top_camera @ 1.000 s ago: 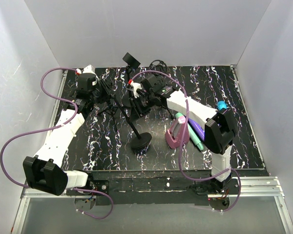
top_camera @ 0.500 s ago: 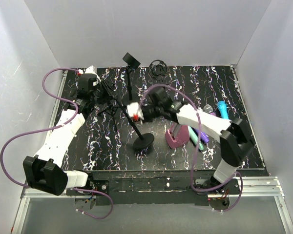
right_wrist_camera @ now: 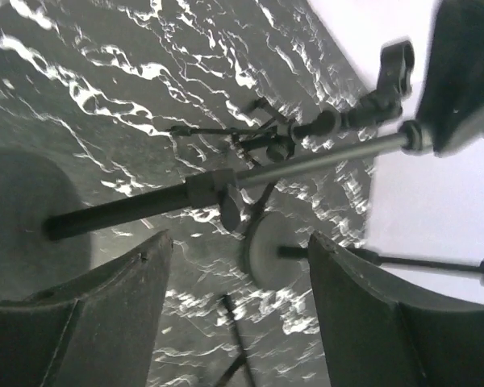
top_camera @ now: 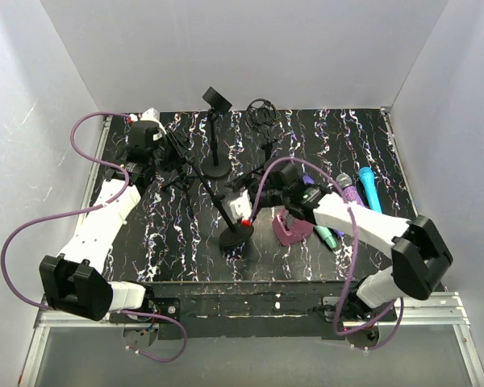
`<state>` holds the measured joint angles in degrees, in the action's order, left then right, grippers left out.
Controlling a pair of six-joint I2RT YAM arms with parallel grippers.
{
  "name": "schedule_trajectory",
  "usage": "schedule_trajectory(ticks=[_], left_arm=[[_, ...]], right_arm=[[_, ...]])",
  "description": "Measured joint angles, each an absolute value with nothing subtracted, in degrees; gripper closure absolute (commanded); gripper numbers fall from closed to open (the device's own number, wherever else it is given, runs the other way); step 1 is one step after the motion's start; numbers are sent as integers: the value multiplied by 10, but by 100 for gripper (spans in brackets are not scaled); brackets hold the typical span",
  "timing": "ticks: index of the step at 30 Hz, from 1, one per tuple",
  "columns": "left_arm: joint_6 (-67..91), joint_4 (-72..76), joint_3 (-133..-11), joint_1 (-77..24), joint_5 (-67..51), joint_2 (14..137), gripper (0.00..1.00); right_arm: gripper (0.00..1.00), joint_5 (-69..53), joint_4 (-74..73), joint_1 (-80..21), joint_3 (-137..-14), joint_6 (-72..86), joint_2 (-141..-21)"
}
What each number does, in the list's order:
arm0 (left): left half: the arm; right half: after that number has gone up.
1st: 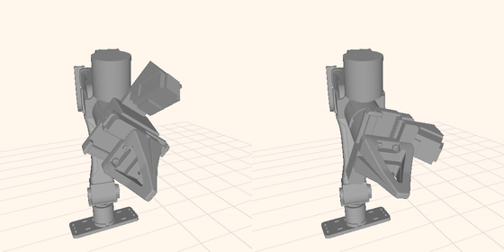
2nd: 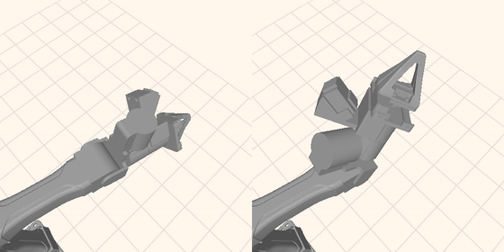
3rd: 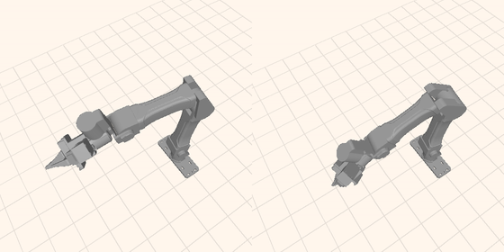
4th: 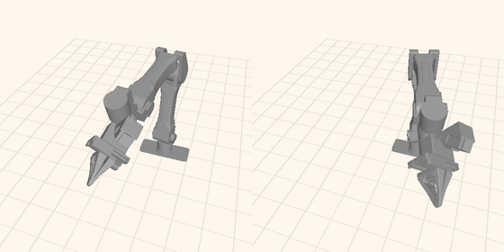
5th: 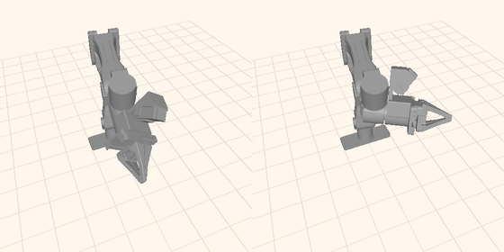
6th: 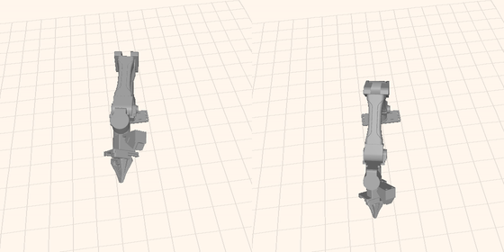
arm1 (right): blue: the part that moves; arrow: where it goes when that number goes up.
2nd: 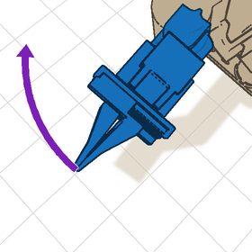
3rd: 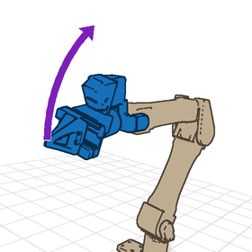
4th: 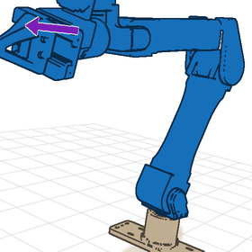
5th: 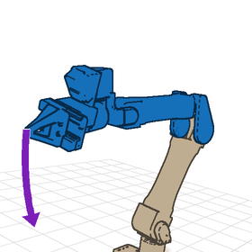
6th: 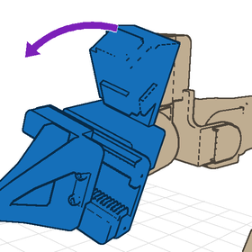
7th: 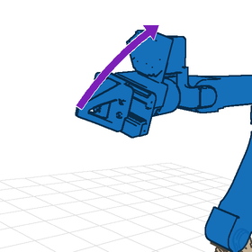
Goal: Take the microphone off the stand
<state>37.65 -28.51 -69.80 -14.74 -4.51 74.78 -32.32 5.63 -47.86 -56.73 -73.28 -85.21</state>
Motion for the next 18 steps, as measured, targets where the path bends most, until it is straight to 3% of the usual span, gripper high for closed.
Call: schedule_trajectory(ticks=[4, 10, 13, 18], left_arm=[[375, -284, -698, -147, -45, 748, 100], [371, -287, -698, -147, -44, 747, 100], [368, -289, -698, -147, -44, 744, 100], [362, -288, -698, -148, -45, 742, 100]], right_arm=[[32, -297, -83, -472, -685, -514, -836], [39, -303, -277, -447, -946, -135, -935], [45, -321, -335, -437, -953, -44, -967], [39, -373, -398, -417, -964, 52, -1060]])
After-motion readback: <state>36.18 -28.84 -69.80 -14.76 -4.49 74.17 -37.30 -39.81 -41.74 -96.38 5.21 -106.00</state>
